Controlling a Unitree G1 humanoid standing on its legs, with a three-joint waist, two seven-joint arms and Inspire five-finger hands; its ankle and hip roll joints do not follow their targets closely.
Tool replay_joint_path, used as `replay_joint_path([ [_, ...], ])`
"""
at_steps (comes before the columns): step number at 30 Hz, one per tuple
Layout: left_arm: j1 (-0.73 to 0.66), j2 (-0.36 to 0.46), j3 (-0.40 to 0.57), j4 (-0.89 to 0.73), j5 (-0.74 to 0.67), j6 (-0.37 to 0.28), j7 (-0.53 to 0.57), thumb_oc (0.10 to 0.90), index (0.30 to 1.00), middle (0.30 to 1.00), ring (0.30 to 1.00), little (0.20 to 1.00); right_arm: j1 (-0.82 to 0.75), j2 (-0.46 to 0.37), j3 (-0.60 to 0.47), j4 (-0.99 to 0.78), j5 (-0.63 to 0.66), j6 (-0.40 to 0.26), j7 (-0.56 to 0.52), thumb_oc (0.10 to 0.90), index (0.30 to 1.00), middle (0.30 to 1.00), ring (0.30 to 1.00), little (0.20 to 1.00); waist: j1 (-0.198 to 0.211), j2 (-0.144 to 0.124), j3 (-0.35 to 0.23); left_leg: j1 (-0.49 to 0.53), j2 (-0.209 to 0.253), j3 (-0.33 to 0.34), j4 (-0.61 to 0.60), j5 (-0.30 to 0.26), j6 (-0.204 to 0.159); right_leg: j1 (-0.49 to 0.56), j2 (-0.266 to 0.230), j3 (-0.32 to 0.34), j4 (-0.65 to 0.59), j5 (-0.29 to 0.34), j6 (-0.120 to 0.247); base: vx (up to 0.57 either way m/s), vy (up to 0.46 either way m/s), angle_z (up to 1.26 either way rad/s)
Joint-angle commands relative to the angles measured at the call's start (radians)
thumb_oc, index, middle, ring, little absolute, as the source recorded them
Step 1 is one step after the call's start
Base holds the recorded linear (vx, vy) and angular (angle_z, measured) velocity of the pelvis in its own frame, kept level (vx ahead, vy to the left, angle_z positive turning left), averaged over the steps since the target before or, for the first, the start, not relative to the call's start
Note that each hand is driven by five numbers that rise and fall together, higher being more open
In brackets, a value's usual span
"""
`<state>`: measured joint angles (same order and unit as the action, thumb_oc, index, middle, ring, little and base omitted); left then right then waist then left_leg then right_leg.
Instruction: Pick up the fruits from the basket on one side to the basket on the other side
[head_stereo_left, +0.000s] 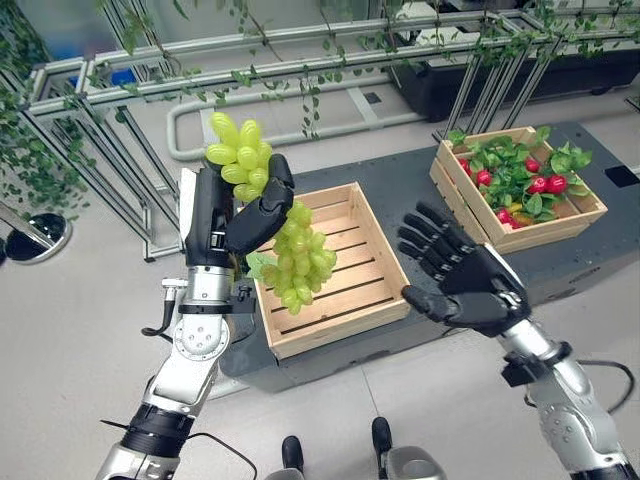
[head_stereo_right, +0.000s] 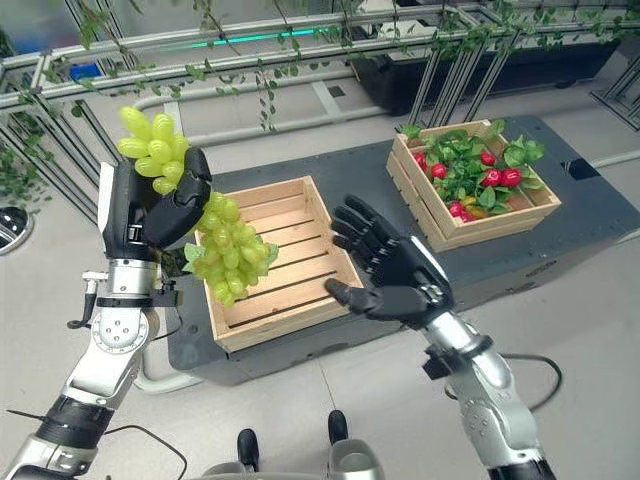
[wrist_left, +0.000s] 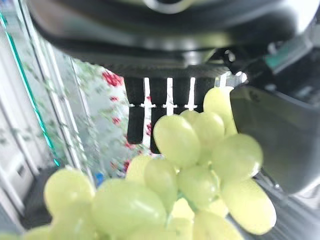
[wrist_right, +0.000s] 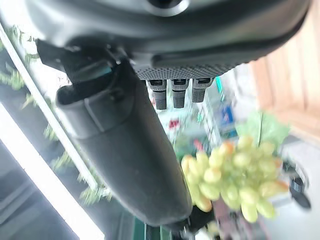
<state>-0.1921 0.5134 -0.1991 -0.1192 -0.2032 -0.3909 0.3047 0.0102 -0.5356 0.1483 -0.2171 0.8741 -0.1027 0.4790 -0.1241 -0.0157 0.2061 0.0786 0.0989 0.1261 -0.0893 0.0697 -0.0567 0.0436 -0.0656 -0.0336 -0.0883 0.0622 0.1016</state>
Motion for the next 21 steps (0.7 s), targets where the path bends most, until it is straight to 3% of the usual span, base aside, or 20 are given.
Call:
replay_joint_path([
  [1, -0.113, -0.006, -0.007, -0.051, -0.079, -0.105, -0.052, 0.4, 0.3, 0.3, 0.3, 0.3, -0.088, 0.036, 0.031, -0.081, 0.036, -0.079, -0.044, 0.8, 0.9, 0.9, 0.9, 0.9, 0.041, -0.015, -0.13, 0.015, -0.009, -0.016, 0.003, -0.082, 0.007, 0.024, -0.036, -0.024, 0.005, -0.025, 0.023, 0.07, -0.006, 0.03],
  [8, -0.151, -0.02, -0.083, -0.1, -0.156, -0.056, -0.129, 0.4, 0.3, 0.3, 0.3, 0.3, -0.191, 0.053, 0.139, -0.07, -0.022, -0.057, -0.113, 0.8, 0.9, 0.9, 0.9, 0.9, 0.067, -0.009, -0.153, 0.027, -0.005, -0.023, 0.003, -0.086, 0.003, 0.037, -0.047, -0.039, 0.004, -0.027, 0.031, 0.04, -0.002, 0.04],
  [21, -0.147, -0.041, -0.126, -0.114, -0.181, -0.062, -0.144, 0.4, 0.3, 0.3, 0.3, 0.3, -0.224, 0.063, 0.235, -0.01, 0.009, 0.016, -0.136, 0.8, 0.9, 0.9, 0.9, 0.9, 0.083, -0.008, -0.183, 0.031, 0.004, -0.033, 0.002, -0.086, -0.001, 0.042, -0.048, -0.046, 0.009, -0.031, 0.033, 0.03, -0.002, 0.03],
])
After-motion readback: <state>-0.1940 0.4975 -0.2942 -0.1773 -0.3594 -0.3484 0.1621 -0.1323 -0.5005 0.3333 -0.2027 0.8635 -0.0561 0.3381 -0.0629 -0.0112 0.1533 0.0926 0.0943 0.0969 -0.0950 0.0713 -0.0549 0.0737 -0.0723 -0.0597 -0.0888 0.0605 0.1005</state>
